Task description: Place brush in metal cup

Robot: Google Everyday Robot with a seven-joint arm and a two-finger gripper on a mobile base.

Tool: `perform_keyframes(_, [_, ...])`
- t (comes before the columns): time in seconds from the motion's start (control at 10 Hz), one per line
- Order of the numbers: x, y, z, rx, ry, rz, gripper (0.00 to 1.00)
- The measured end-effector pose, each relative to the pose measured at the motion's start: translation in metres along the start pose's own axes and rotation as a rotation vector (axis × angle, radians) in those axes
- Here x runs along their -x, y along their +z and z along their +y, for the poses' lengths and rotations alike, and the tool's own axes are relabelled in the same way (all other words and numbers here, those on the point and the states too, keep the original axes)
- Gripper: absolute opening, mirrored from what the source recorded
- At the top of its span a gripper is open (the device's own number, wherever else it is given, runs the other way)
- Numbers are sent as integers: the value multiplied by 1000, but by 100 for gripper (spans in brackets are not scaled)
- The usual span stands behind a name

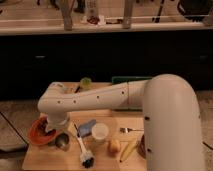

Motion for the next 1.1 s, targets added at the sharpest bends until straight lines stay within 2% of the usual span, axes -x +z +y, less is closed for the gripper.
perform_keyframes(1.1, [-2,1,0,7,-3,-10,80])
